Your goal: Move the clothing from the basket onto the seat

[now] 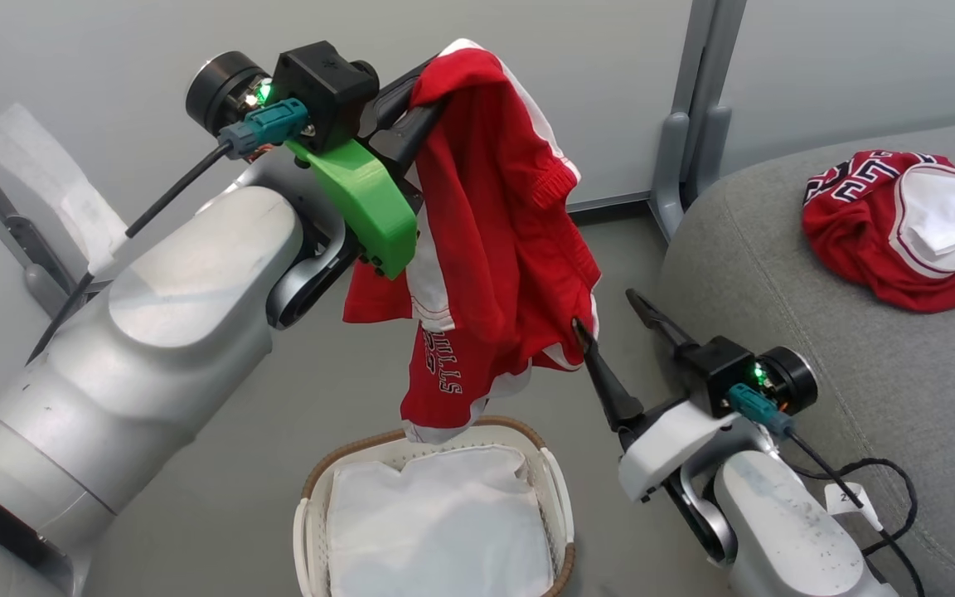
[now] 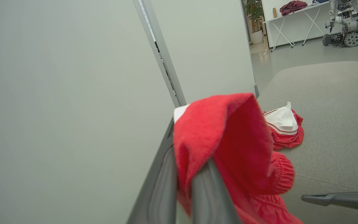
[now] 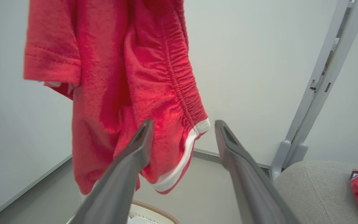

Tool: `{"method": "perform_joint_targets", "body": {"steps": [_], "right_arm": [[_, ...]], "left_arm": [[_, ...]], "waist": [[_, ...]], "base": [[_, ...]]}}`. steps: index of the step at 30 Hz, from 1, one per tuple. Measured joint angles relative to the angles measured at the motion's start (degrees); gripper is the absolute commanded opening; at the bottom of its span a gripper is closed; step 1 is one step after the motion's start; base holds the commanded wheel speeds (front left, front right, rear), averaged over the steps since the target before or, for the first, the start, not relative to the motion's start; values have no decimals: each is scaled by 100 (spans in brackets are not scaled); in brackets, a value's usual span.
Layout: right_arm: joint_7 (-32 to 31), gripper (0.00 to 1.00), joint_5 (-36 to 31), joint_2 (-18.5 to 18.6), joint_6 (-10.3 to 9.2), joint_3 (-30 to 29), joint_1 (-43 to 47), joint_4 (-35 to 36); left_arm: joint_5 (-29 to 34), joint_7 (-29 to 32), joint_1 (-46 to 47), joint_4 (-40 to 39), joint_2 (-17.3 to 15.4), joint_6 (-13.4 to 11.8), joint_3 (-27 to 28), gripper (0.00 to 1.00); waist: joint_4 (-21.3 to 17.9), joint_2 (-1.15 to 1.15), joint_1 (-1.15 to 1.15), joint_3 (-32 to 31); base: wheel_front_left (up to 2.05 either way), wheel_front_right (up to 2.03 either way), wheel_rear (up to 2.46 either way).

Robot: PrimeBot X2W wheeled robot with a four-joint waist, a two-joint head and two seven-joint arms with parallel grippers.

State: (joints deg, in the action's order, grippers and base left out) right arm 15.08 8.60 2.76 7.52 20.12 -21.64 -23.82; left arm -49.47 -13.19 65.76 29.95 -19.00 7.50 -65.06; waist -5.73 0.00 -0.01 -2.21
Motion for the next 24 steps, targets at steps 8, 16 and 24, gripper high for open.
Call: {"method": "perform_joint_targets", "body": {"steps": [8, 16, 24], "right_arm": [[0, 100, 170, -3, 1, 508, -193, -342], [0, 100, -124, 43, 1, 539, -731, -1035], [0, 94, 5, 34, 0, 1056, -1242, -1668]], "left_arm": [[-26, -5, 34, -164, 20, 0, -125, 0], [-36, -5, 85, -364, 58, 0, -194, 0], [-59, -19, 88, -565, 155, 0, -299, 0]], "waist": [[159, 0, 0, -67], [298, 0, 0, -73], [430, 0, 0, -69]], "base": [[0, 0, 0], [0, 0, 0], [0, 0, 0]]}}
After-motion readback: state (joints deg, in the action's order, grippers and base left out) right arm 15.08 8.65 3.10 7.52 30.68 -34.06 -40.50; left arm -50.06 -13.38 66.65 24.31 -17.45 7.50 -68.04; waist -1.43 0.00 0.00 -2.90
